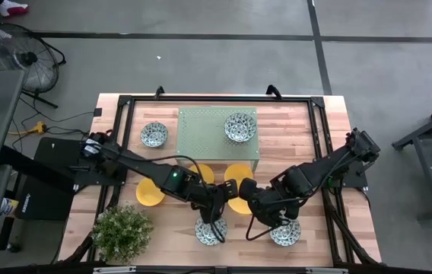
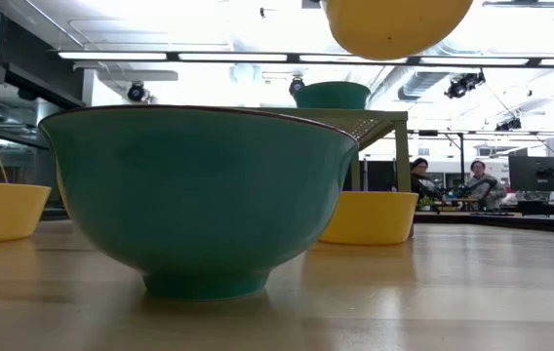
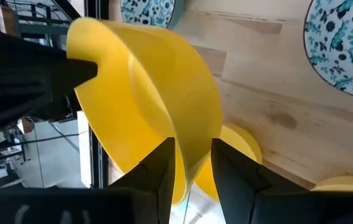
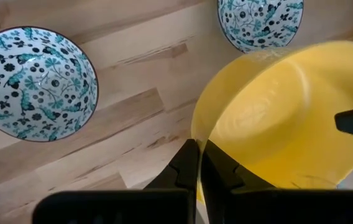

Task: Pick & Place Mini bowls
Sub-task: Put the yellow bowl on the shelf

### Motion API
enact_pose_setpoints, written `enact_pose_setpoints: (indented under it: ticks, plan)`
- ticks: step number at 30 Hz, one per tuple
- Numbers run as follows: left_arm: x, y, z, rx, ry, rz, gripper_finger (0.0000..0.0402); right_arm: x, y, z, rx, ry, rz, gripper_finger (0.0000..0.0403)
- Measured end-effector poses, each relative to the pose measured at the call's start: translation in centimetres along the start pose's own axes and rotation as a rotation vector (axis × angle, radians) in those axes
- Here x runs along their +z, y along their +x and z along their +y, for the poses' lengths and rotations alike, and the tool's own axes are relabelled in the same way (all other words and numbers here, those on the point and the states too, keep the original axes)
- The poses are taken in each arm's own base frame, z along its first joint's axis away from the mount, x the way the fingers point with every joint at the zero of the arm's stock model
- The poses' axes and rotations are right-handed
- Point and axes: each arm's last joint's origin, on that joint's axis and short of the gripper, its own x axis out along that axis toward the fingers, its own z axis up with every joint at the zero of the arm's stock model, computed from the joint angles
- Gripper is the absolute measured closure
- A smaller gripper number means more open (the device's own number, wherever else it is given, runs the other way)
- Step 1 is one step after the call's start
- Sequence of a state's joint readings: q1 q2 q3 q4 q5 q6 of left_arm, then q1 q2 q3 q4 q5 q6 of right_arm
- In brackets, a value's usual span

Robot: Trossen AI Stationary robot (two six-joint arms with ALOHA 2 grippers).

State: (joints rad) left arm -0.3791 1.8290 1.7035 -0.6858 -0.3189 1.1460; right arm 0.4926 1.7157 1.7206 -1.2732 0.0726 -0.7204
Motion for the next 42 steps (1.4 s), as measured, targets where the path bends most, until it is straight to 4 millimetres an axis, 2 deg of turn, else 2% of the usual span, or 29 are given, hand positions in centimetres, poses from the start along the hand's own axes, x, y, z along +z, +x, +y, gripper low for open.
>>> enact_pose_setpoints:
  ticks: [7,17,20,29,34,38,42]
  plan:
    - [0.1,0.1,-0.3,-0.038,0.007,-0.032,0.0389,-0.1,-0.1,-0.2,-0.006,0.01,-0.007,0.0402]
    - [-0.1,0.1,-0.5,-0.047,-0.008,0.007,0.0398,-0.2,-0.1,-0.3,-0.064,0.074,0.037,0.039]
    - [-0.1,0.1,-0.5,-0.046,-0.01,0.006,0.0399,-0.2,-0.2,-0.5,-0.073,0.107,0.024,0.0358]
    - [-0.3,-0.1,-0.1,0.002,-0.049,0.069,0.0401,-0.4,-0.3,-0.6,-0.145,0.189,0.073,0.0221]
    - [-0.6,-0.2,-0.5,-0.022,-0.082,0.115,0.0401,-1.2,-2.3,-0.3,-0.308,0.272,0.113,0.0186]
    - [-1.1,-0.3,-1.2,-0.075,-0.14,0.197,0.0402,-2.0,-4.3,0.0,-0.447,0.374,0.116,0.018]
    - [-1.5,-1.1,-1.3,-0.119,-0.227,0.252,0.0401,-3.0,-6.3,0.4,-0.558,0.559,0.074,0.0184]
